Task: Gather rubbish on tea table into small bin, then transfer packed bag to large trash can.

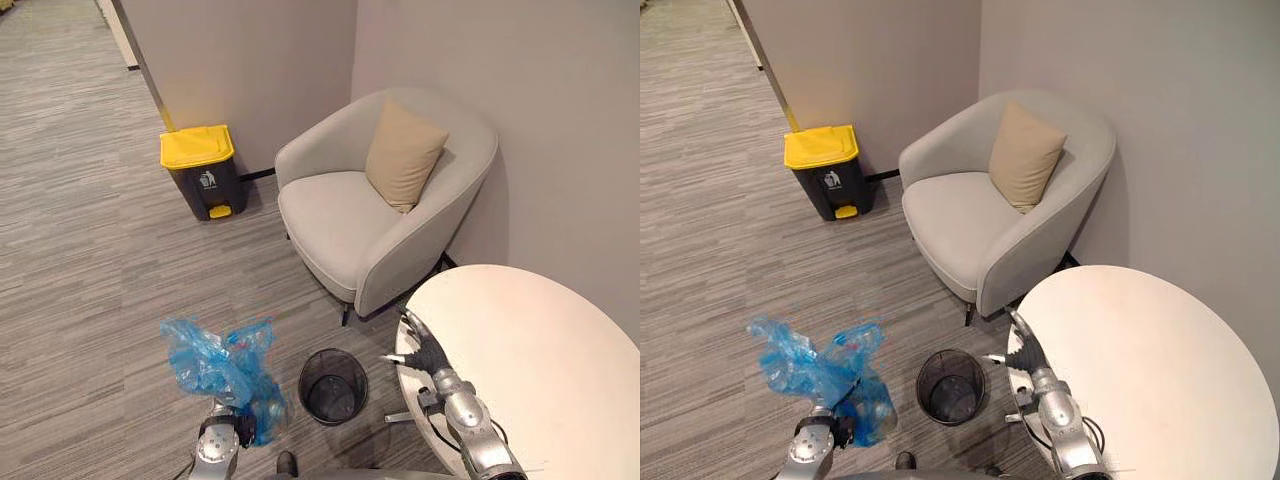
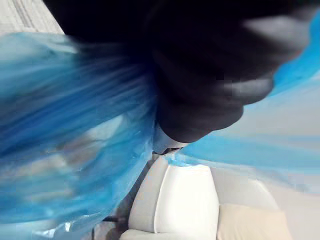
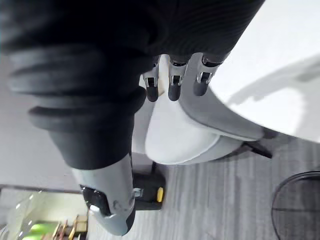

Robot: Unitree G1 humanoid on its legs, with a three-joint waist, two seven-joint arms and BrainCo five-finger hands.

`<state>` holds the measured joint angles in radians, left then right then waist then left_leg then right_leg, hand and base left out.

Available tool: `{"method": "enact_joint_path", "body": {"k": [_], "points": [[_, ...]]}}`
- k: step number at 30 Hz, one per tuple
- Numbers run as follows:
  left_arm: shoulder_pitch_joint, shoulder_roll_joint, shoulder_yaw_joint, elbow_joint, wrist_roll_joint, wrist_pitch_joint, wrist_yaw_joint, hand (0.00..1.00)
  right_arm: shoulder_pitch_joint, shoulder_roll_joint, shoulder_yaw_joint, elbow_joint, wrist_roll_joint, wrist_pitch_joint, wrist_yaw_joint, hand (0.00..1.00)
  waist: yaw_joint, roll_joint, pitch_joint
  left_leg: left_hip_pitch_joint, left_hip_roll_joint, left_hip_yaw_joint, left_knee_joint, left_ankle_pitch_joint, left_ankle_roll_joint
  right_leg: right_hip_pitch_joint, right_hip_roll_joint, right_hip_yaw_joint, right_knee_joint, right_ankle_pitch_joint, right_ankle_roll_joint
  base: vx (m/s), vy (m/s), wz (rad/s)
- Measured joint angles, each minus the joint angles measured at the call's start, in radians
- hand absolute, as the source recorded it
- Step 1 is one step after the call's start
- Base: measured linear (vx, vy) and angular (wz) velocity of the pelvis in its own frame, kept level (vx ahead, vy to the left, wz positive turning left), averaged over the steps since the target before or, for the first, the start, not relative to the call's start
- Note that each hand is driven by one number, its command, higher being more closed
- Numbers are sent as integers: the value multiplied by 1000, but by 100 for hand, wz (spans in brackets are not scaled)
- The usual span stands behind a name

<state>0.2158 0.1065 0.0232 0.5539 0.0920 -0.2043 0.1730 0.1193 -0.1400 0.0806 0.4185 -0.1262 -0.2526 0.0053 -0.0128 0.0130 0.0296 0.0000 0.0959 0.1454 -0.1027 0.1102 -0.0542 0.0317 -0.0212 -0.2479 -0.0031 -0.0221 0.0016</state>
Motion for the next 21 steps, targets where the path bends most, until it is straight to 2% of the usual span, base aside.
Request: {"method": "enact_joint_path", "body": {"k": [4,17,21], "points": [[10,0,37,43,-4,0,-20,100,12,8,-26,39,19,13,-24,0,-1,3,2,3,1,-1,0,0,0,4,1,-2,-2,0,1,0,0,0],[48,-6,37,102,-22,1,-63,100,45,37,-45,128,19,39,-27,0,-2,-1,5,15,-7,-2,0,-8,-7,15,-9,-2,-1,-13,19,1,1,0],[52,-7,37,106,-40,1,-64,100,37,36,-44,149,19,44,-27,0,3,-1,21,12,-9,32,4,-13,-3,-13,-15,30,18,-13,21,17,26,-21]]}}
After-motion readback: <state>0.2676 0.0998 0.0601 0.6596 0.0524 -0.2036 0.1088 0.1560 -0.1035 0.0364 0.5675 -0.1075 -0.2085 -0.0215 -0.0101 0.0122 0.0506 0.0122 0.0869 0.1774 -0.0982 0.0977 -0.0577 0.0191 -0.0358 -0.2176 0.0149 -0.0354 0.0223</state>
